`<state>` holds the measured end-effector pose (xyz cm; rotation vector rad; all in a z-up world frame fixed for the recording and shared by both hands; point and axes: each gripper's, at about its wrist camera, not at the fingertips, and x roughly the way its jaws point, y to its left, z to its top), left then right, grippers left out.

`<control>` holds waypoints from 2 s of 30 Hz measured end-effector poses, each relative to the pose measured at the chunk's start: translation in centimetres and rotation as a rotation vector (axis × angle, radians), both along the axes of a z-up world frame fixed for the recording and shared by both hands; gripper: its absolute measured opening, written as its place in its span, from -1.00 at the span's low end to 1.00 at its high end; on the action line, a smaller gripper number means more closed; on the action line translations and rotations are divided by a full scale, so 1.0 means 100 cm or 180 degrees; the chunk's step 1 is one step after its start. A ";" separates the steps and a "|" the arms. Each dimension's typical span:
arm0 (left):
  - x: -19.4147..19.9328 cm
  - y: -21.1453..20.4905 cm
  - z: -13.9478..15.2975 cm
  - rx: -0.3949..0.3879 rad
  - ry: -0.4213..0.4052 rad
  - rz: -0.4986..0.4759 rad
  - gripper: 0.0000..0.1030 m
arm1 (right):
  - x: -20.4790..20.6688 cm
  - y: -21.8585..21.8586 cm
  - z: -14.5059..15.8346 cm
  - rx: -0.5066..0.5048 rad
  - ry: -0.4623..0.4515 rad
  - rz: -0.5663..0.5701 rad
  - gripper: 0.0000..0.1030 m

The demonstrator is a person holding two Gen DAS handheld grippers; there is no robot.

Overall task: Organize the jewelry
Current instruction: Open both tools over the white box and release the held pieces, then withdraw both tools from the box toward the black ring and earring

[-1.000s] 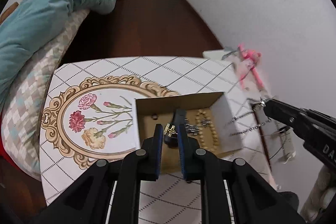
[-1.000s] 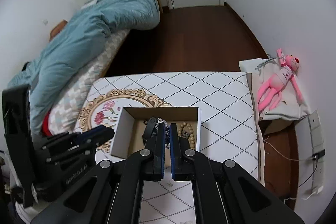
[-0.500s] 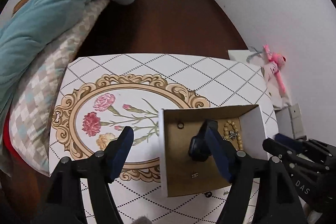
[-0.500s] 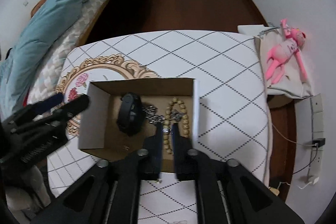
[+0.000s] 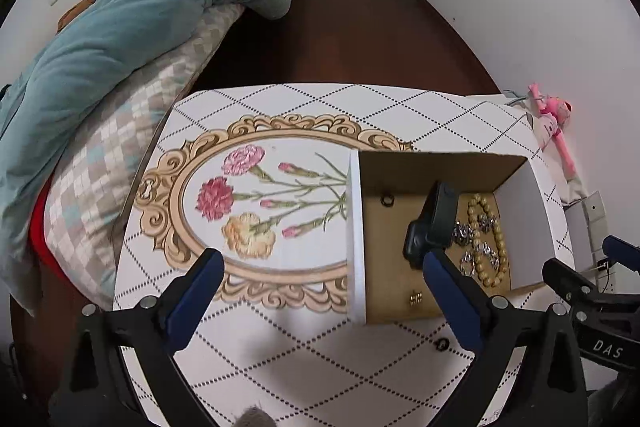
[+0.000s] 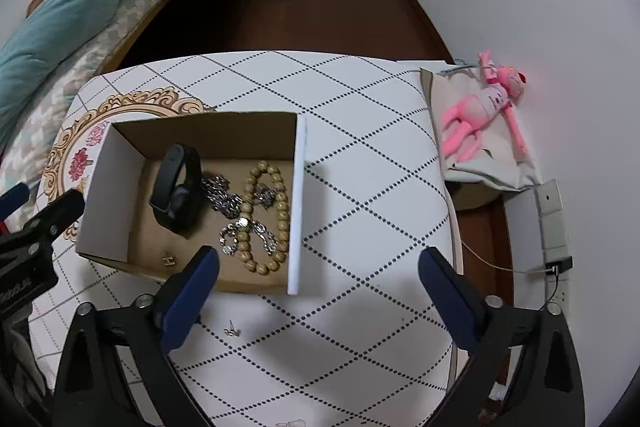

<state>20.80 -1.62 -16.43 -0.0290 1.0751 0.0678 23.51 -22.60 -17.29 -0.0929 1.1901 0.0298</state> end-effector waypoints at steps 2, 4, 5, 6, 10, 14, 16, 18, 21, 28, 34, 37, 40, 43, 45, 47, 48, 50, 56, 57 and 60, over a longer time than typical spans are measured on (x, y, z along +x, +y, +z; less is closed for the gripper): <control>-0.007 -0.002 0.001 0.0012 -0.0020 -0.0004 0.98 | -0.005 -0.001 0.000 -0.0010 -0.0037 -0.0025 0.99; -0.013 -0.006 0.003 0.0016 -0.0042 -0.0013 0.98 | -0.012 -0.002 0.003 -0.0033 -0.0091 -0.0042 0.99; -0.016 -0.007 0.005 0.0009 -0.0058 -0.0023 0.98 | -0.015 -0.003 0.005 -0.0033 -0.0118 -0.0055 0.99; -0.021 -0.009 0.008 0.0018 -0.0082 -0.0030 0.98 | -0.019 -0.004 0.007 -0.0038 -0.0149 -0.0070 0.99; -0.036 -0.015 0.021 0.0028 -0.0194 -0.0042 0.98 | -0.035 -0.008 0.023 -0.0059 -0.0315 -0.0126 0.99; -0.052 -0.019 0.039 0.0037 -0.0351 -0.0042 0.98 | -0.054 -0.012 0.041 -0.0098 -0.0500 -0.0184 1.00; -0.061 -0.020 0.051 0.0037 -0.0446 -0.0038 0.98 | -0.065 -0.012 0.051 -0.0106 -0.0585 -0.0201 1.00; -0.068 -0.021 0.060 0.0022 -0.0513 -0.0038 0.98 | -0.074 -0.013 0.061 -0.0111 -0.0686 -0.0222 1.00; -0.077 -0.022 0.074 0.0008 -0.0610 -0.0033 0.98 | -0.089 -0.015 0.081 -0.0113 -0.0855 -0.0253 1.00; -0.092 -0.023 0.099 -0.0068 -0.0767 -0.0064 0.98 | -0.112 -0.016 0.118 -0.0064 -0.1101 -0.0283 1.00; -0.101 -0.024 0.112 -0.0088 -0.0849 -0.0086 0.98 | -0.124 -0.016 0.136 -0.0033 -0.1226 -0.0299 1.00; -0.102 -0.025 0.115 -0.0099 -0.0860 -0.0106 0.98 | -0.127 -0.015 0.142 -0.0012 -0.1261 -0.0297 1.00; -0.102 -0.025 0.115 -0.0086 -0.0852 -0.0102 0.98 | -0.128 -0.015 0.145 0.0027 -0.1271 -0.0297 1.00; -0.100 -0.024 0.110 -0.0112 -0.0757 -0.0087 0.98 | -0.126 -0.016 0.141 0.0081 -0.1216 -0.0311 1.00; -0.100 -0.023 0.102 -0.0121 -0.0691 -0.0086 0.98 | -0.123 -0.016 0.134 0.0099 -0.1139 -0.0297 1.00; -0.097 -0.024 0.089 -0.0048 -0.0625 -0.0045 0.98 | -0.118 -0.015 0.120 0.0140 -0.1015 -0.0270 1.00; -0.096 -0.023 0.082 -0.0021 -0.0584 -0.0023 0.98 | -0.115 -0.015 0.109 0.0162 -0.0919 -0.0267 1.00; -0.093 -0.021 0.067 0.0004 -0.0490 0.0007 0.98 | -0.111 -0.013 0.089 0.0148 -0.0784 -0.0248 1.00; -0.081 -0.010 -0.001 0.0143 0.0003 0.0107 0.98 | -0.099 0.000 0.016 0.0181 -0.0351 -0.0127 1.00; -0.081 -0.008 -0.009 0.0158 0.0068 0.0129 0.98 | -0.097 0.003 0.006 0.0198 -0.0292 -0.0108 1.00; -0.078 -0.002 -0.032 0.0220 0.0207 0.0164 0.98 | -0.092 0.011 -0.025 0.0193 -0.0148 -0.0054 1.00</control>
